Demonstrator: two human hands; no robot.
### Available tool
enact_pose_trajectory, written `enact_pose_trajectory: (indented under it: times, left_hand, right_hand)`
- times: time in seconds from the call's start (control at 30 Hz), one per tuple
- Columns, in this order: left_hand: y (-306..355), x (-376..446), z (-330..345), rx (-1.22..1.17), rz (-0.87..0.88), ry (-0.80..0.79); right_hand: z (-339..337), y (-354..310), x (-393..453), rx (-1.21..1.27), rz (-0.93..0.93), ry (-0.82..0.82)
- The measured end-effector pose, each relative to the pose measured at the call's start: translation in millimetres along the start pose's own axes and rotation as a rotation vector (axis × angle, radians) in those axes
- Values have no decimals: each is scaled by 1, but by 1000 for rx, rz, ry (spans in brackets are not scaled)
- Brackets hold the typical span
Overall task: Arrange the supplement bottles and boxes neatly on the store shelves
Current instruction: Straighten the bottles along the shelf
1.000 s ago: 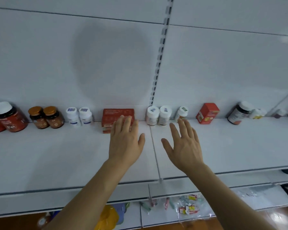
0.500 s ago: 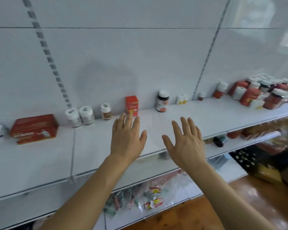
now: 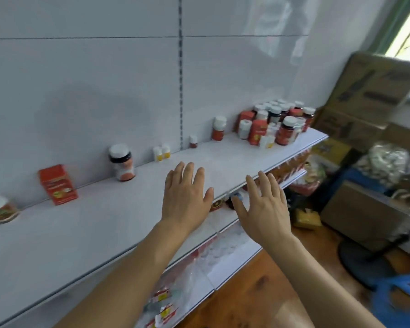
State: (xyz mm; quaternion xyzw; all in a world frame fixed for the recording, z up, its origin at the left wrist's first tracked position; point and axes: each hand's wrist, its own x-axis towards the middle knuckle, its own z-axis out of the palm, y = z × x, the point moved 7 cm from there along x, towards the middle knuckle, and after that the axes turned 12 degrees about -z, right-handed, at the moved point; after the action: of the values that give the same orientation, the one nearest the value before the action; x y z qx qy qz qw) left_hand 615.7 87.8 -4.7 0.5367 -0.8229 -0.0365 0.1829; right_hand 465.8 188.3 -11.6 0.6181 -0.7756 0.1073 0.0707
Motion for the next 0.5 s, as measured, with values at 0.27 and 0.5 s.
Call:
enact_pose_trajectory:
  times: [0.27, 0.5]
  left_hand:
    - [116, 98, 55, -115, 100, -44]
    - [178, 158, 107, -87, 111, -85]
  right_hand:
    - [-5, 121, 65, -60, 91, -5]
    - [15, 208, 106, -34, 115, -21]
